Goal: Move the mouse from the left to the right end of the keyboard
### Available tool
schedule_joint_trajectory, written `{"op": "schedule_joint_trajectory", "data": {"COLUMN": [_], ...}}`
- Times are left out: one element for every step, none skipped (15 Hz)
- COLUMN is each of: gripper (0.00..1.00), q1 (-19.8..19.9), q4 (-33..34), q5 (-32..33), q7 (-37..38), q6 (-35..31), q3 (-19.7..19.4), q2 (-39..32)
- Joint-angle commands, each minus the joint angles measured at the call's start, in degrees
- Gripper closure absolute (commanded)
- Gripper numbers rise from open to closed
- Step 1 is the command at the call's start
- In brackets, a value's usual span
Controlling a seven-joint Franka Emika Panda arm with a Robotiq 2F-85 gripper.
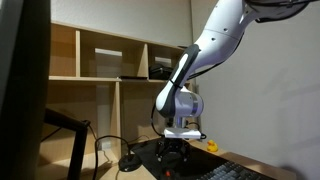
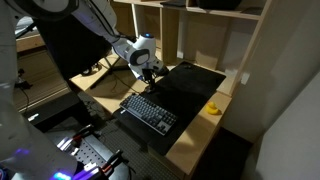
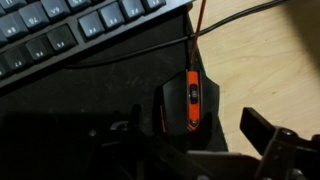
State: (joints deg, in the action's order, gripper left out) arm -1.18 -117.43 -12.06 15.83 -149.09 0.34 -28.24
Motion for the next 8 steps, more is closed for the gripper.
{"op": "schedule_joint_trajectory", "data": {"gripper": [0.0, 0.0, 0.0, 0.0, 0.0, 0.0, 0.0, 0.0], "q1": [0.0, -0.1, 0.0, -0.1, -0.3, -0.5, -0.5, -0.6], "q4": [0.8, 0.4, 0.3, 0.3, 0.3, 0.1, 0.0, 0.0], "q5": [-1.9, -1.8, -1.8, -1.7, -1.4, -0.9, -1.0, -0.7], "q7": [0.2, 0.3, 0.0, 0.1, 0.3, 0.6, 0.6, 0.7], "q6": [-3.8, -4.2, -4.7, -5.2, -5.7, -6.0, -5.8, -5.8], "q3": [0.6, 0.5, 0.5, 0.4, 0.2, -0.3, -0.2, -0.4], "q2": [-2.3, -2.1, -2.1, -2.2, -2.3, -2.2, -2.1, -2.0]}}
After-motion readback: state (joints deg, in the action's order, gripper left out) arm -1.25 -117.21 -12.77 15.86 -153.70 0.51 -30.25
